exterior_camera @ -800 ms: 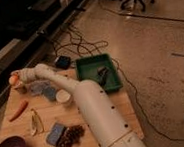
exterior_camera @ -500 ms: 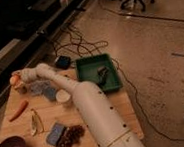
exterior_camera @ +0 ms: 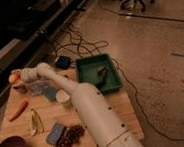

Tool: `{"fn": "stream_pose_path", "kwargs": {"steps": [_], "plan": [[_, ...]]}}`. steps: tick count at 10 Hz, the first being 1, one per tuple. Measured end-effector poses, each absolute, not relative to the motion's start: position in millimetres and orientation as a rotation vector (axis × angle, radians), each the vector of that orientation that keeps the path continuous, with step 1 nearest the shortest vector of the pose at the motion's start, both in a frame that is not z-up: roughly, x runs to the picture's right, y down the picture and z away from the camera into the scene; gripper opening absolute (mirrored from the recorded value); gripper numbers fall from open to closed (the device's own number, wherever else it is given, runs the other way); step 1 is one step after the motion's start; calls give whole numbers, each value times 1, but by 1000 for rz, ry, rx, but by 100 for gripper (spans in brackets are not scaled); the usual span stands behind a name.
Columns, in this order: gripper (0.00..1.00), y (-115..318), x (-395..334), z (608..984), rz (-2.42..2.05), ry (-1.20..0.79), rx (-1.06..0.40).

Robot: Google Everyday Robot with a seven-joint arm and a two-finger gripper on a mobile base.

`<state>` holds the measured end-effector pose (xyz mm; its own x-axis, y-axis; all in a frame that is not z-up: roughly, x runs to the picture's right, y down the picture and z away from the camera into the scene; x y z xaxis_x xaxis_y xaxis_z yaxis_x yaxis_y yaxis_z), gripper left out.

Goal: Place apple in metal cup

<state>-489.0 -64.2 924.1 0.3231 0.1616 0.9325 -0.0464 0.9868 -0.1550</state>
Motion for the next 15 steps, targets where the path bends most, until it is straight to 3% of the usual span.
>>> {"fn": "stream_pose_path", "kwargs": {"steps": [12, 15], "plan": [[80, -64, -492, 921, 132, -1238, -108], [80, -89, -492, 891, 136, -1238, -109]]}}
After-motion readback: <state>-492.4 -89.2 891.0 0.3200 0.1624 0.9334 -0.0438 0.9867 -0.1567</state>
